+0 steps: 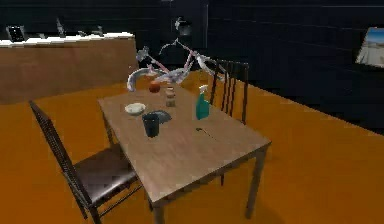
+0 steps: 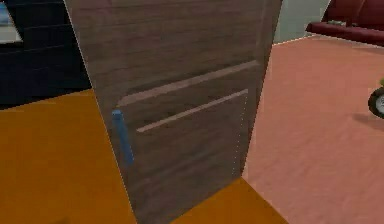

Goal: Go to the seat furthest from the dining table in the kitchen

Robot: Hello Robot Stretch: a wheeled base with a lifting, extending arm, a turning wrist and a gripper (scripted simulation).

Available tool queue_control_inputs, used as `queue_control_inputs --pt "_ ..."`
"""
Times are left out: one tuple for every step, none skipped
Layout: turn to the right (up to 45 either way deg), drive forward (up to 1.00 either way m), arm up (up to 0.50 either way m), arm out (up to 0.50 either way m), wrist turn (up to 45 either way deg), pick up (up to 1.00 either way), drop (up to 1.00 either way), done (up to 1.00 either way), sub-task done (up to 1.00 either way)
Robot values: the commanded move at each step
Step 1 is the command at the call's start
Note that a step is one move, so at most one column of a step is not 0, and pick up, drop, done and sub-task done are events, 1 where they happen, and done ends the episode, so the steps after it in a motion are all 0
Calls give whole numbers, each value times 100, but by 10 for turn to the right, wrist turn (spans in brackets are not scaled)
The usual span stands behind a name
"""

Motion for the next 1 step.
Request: queue_control_inputs --pt "360 0 0 0 0 0 0 0 0"
